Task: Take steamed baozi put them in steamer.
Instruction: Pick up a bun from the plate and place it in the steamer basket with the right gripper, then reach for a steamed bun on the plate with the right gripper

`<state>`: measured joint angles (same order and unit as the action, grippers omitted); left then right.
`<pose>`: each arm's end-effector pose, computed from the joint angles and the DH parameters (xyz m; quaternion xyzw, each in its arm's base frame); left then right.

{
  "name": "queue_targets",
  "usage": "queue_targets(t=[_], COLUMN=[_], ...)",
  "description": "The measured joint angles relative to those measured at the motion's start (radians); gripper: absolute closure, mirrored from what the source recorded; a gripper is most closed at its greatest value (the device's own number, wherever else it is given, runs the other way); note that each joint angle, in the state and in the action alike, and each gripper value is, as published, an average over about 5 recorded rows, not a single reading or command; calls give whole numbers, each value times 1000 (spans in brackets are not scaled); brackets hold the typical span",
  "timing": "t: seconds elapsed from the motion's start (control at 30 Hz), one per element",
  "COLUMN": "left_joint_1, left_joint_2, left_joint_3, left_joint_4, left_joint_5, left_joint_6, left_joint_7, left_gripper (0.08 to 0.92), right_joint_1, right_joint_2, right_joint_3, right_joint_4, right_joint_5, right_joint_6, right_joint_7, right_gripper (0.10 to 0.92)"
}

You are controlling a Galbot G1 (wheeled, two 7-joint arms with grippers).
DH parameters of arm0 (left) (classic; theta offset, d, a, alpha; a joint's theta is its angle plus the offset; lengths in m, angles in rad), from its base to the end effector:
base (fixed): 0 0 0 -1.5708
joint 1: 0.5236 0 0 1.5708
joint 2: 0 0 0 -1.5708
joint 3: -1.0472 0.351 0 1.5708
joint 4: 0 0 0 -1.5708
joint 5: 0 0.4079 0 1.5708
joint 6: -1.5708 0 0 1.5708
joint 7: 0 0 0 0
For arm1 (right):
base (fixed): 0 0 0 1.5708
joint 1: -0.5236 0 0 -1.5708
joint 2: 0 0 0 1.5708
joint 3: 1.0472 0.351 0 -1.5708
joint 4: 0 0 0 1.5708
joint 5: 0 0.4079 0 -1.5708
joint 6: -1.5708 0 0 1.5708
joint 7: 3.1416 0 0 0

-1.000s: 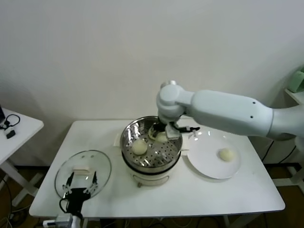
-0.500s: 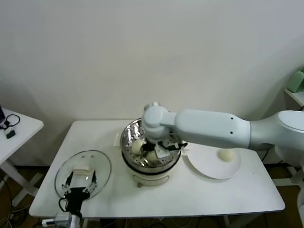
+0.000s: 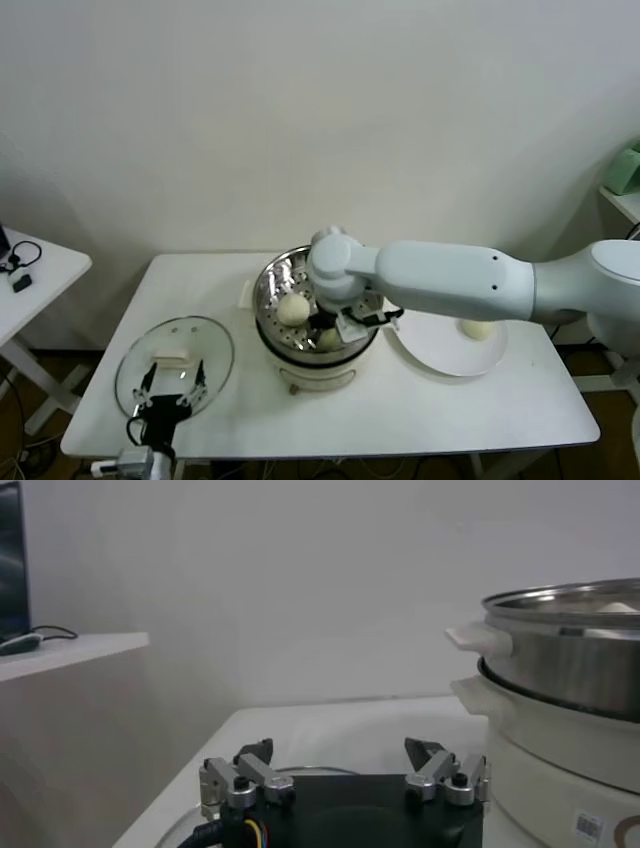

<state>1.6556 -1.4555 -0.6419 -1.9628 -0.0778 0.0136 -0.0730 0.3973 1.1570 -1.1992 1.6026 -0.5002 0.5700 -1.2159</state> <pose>0.1993 0.0666 -0.3688 0.0647 -0.9910 -0.0440 0.1084 0.4600 0.2331 -0.1206 -0.6263 -0.0964 -0.7669 0.1018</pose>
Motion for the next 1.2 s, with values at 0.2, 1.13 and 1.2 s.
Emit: queue_targets(t=[0.2,1.13,1.2], left_joint_1=[-4,-34,-36], left_joint_2=[-1,13,15], left_joint_3=[2,21,22], left_joint_4=[3,-6,-4], left_joint_5=[0,-17,-20], left_joint_6=[2,21,21], left_joint_7=[-2,-8,-8], left_gripper=[177,177,177], right_joint_1=[-5,200,242], right_joint_2=[0,-109,-138], right_joint_3=[1,1,-35], right_joint_4=[-11,-121,-141], right_joint_5=[3,289,371], right_joint_6=[10,-12,-72], right_joint_7=[8,-24,-25], right_gripper=[270,203,203])
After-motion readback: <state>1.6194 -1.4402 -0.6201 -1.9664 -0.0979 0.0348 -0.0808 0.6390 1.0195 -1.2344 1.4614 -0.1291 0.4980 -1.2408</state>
